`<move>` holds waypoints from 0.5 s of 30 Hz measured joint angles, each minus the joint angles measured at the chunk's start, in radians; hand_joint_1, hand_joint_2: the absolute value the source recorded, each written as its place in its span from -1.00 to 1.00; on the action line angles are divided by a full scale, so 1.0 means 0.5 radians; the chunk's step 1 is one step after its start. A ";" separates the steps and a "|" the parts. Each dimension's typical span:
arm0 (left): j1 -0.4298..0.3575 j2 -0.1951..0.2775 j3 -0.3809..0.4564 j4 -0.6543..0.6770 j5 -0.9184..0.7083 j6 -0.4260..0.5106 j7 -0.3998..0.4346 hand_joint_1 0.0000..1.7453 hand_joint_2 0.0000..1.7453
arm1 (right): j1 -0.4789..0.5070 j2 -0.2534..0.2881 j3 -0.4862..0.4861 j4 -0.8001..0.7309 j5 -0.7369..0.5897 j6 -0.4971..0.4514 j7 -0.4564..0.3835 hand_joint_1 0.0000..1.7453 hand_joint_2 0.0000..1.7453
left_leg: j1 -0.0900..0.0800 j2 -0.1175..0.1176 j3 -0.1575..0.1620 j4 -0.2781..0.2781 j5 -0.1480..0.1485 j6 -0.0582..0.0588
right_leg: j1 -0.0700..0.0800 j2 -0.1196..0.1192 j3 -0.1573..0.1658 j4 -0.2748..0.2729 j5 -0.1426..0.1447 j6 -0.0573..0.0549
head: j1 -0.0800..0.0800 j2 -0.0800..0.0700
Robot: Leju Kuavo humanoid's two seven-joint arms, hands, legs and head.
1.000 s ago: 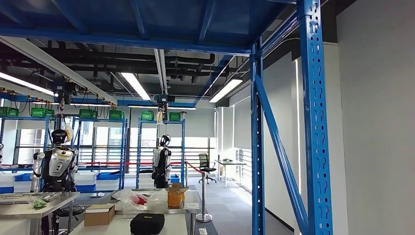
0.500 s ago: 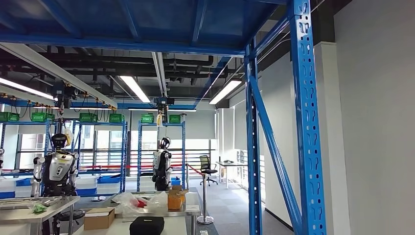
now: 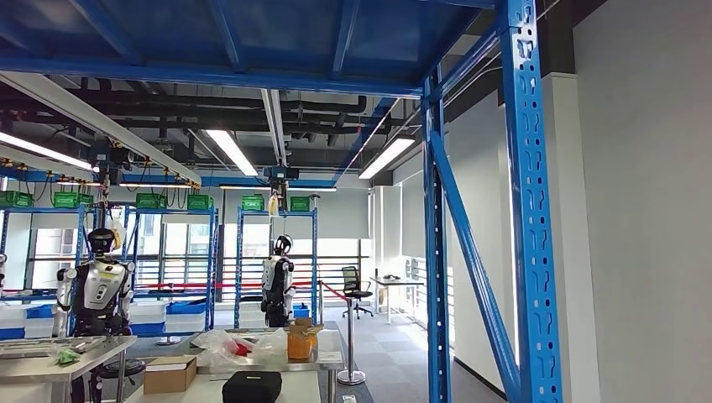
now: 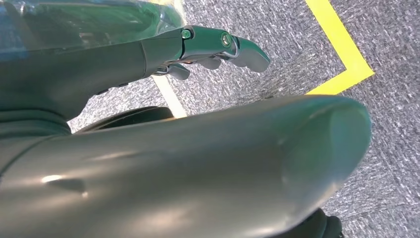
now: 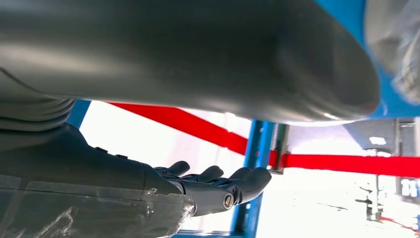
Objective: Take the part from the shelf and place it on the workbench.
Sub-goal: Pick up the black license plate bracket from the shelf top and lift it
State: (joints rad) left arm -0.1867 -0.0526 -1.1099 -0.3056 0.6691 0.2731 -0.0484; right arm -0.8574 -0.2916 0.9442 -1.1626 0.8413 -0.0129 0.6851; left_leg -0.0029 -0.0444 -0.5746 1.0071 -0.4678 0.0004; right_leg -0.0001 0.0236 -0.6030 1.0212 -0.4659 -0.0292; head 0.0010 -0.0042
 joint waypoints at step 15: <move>-0.001 0.000 0.014 0.000 -0.011 -0.006 0.014 -1.00 -1.00 | -0.004 0.028 0.013 -0.006 -0.064 -0.052 -0.011 -1.00 -1.00 | 0.000 0.000 0.000 -0.001 0.000 0.000 | 0.000 0.000 0.000 0.000 0.000 0.000 | 0.001 0.000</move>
State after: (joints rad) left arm -0.1872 -0.0526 -1.1030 -0.3056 0.6635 0.2700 -0.0413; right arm -0.8592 -0.2773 0.9505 -1.1658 0.8090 -0.0388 0.6797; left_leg -0.0027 -0.0445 -0.5747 1.0069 -0.4678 0.0004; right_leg 0.0001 0.0234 -0.6028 1.0213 -0.4660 -0.0292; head 0.0015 -0.0042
